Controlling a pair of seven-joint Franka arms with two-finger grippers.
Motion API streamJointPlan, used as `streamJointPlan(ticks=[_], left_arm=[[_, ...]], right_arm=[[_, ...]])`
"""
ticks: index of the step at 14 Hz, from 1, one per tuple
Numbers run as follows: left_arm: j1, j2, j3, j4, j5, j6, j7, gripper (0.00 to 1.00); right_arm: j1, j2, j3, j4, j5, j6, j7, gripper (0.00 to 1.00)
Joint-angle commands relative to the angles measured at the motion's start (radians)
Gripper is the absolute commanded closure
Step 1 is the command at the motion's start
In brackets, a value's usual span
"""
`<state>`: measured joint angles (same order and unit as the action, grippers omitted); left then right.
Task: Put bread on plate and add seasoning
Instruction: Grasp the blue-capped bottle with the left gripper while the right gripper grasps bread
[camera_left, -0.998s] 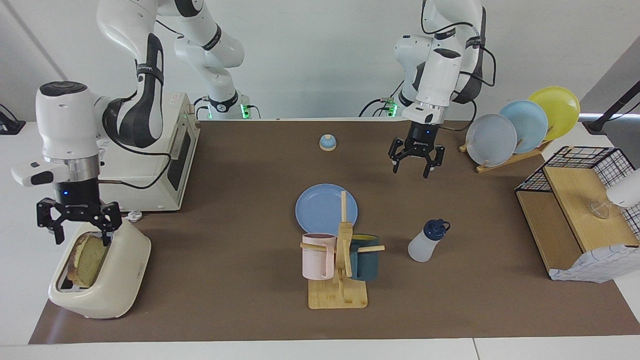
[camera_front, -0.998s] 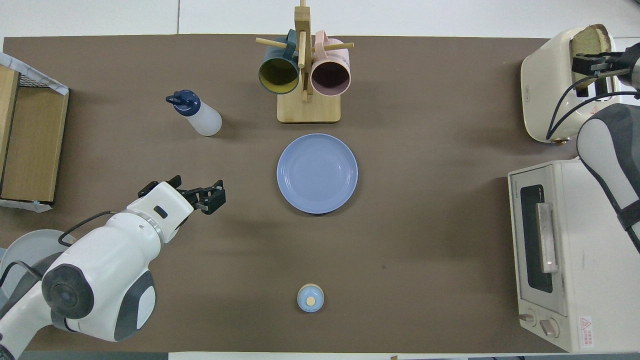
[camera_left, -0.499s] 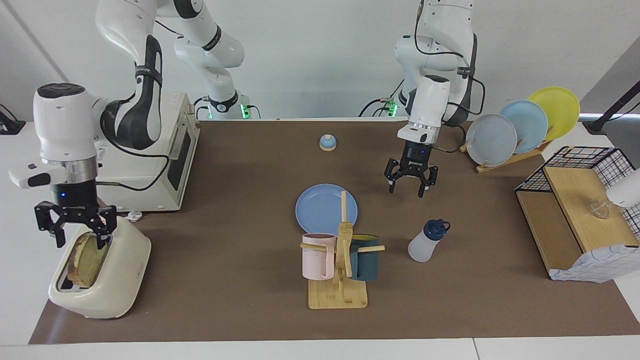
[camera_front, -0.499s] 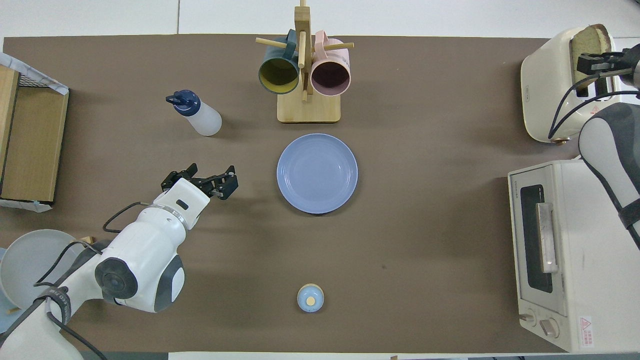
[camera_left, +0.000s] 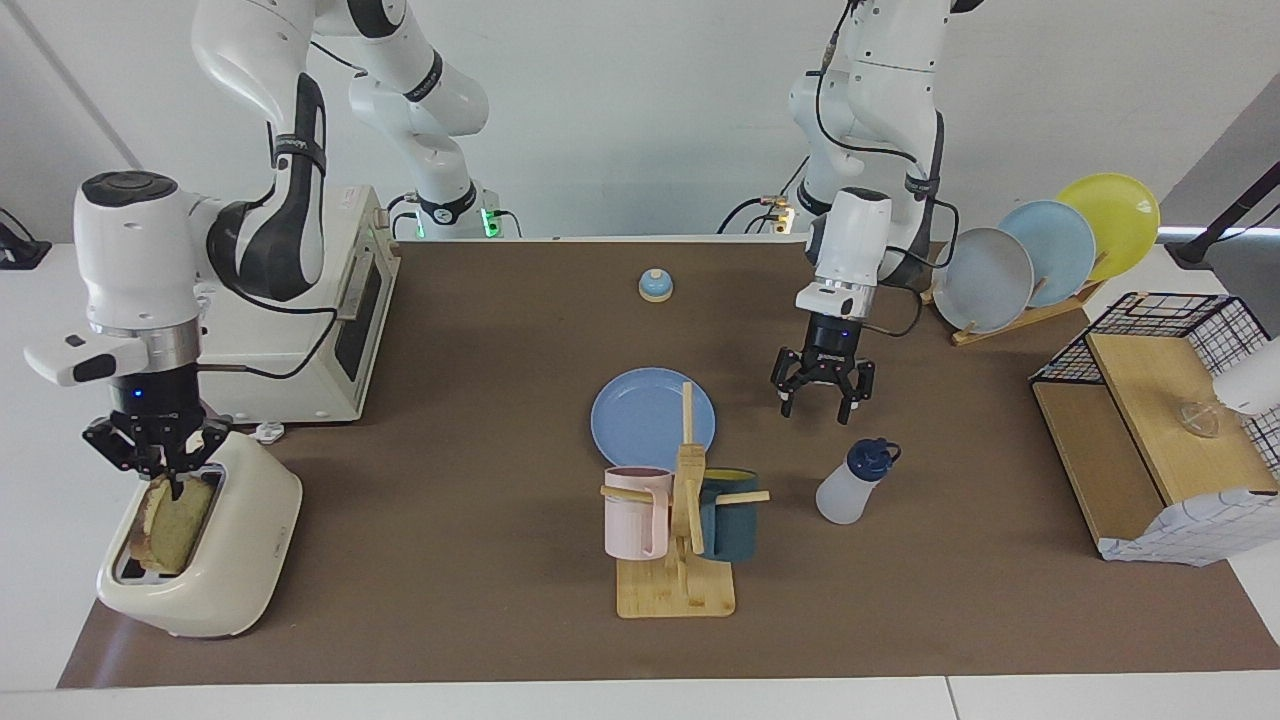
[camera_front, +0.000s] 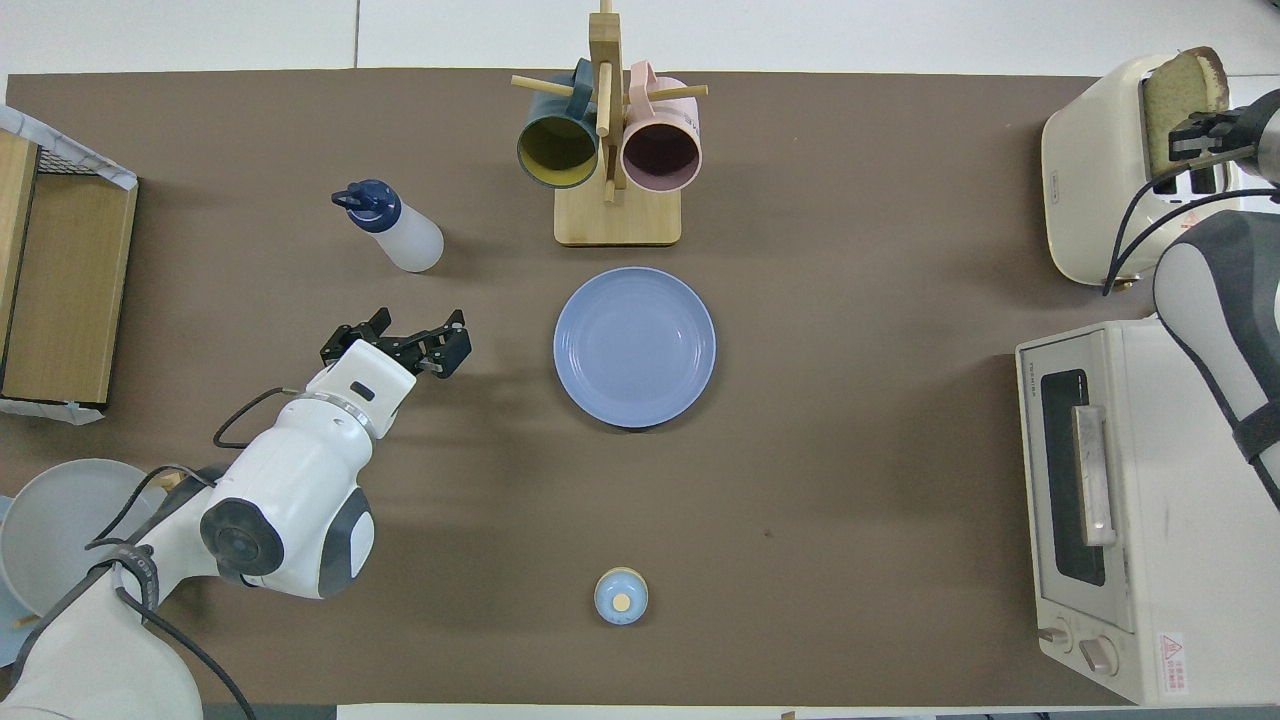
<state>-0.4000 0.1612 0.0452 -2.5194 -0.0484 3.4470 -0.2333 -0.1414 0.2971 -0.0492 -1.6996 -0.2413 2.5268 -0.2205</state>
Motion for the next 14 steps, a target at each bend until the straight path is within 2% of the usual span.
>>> streamJointPlan(ticks=[1,3,4,8,10,13,14], left_arm=[[-0.008,0.089,0.027,0.092,-0.018,0.023,0.011,0.00],[-0.020,0.130,0.050,0.138,-0.018,0.023,0.011,0.00],[-0.058,0.147,0.091,0.160,-0.016,0.023,0.012,0.00],[-0.296,0.205,0.350,0.212,-0.018,0.020,0.011,0.00],[-0.316,0.210,0.366,0.212,-0.019,0.020,0.009,0.00],[-0.330,0.213,0.367,0.214,-0.042,0.020,0.009,0.00],[-0.348,0.225,0.378,0.215,-0.082,0.020,0.009,0.00]], right_arm=[[0.003,-0.006,0.014,0.090,-0.065,-0.123,-0.032,1.00],[0.032,-0.009,0.020,0.164,-0.087,-0.212,-0.091,1.00],[0.054,-0.022,0.020,0.194,-0.089,-0.274,-0.103,1.00],[0.178,-0.123,0.023,0.206,-0.075,-0.463,-0.096,1.00],[0.262,-0.160,0.023,0.206,-0.070,-0.567,-0.044,1.00],[0.339,-0.185,0.035,0.202,-0.061,-0.641,0.139,1.00],[0.351,-0.196,0.049,0.189,-0.008,-0.651,0.182,1.00]])
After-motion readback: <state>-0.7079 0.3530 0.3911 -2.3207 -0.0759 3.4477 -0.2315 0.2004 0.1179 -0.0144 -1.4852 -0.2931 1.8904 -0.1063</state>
